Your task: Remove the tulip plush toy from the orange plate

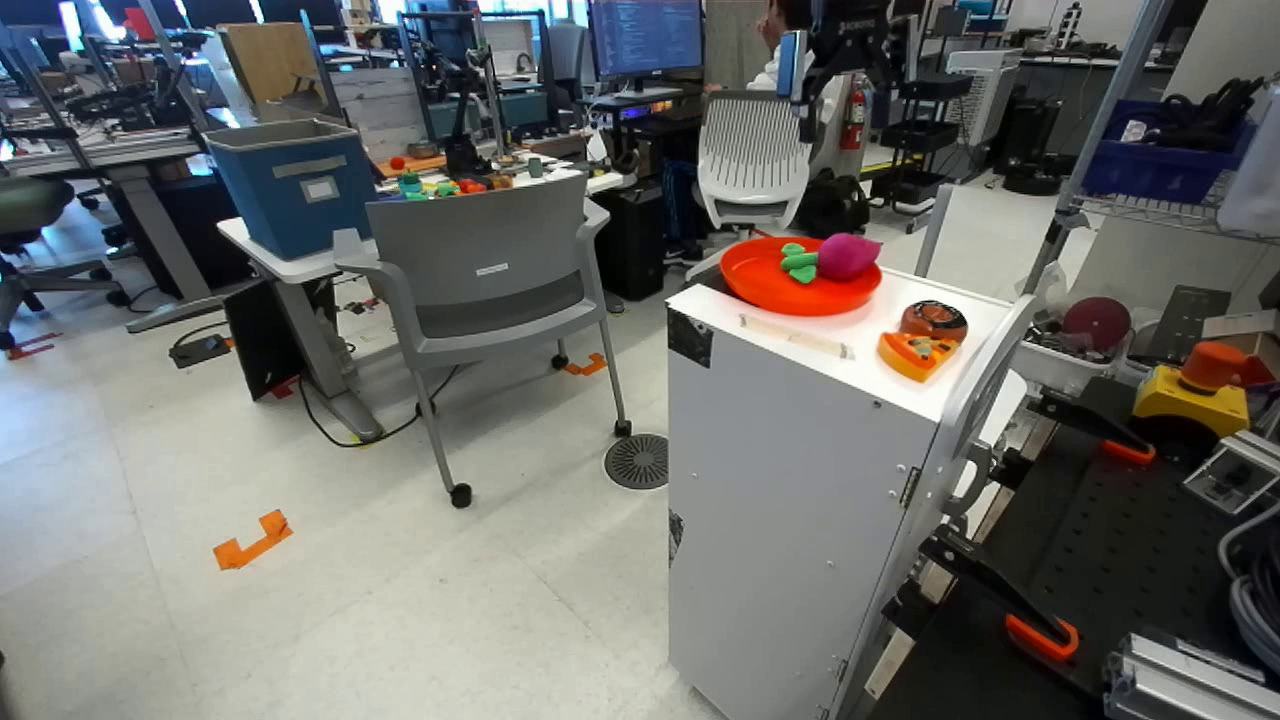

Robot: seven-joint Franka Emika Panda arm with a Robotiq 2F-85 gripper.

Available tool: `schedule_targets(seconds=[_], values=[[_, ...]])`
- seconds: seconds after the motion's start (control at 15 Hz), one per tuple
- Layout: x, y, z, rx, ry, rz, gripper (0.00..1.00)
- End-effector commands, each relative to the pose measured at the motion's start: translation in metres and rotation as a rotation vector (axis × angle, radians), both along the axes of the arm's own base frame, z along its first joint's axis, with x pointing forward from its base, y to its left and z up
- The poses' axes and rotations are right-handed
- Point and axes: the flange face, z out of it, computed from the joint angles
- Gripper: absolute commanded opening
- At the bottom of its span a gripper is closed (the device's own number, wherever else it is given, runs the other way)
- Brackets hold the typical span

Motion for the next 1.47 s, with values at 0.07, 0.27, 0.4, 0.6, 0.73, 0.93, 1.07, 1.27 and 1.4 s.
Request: schedule_targets(seconds=[0.07,0.27,0.4,0.6,0.73,0.93,1.07,1.27,1.4], values=[[0.012,0.002,0.002,-0.007,-0.032,-0.028,1.0],[0.012,0.008,-0.001,-0.015,-0.044,-0.046,1.0],[0.01,0.016,-0.003,-0.01,-0.027,-0.058,1.0],[0.008,0.029,-0.006,-0.002,-0.023,-0.079,1.0],[0.006,0.033,-0.008,-0.006,-0.023,-0.08,1.0],[0.002,0.035,-0.016,-0.017,-0.016,-0.09,1.0],[-0.003,0.033,-0.022,-0.021,-0.008,-0.095,1.0],[-0.008,0.029,-0.031,-0.028,-0.003,-0.096,1.0],[-0.01,0.027,-0.036,-0.027,-0.004,-0.097,1.0]])
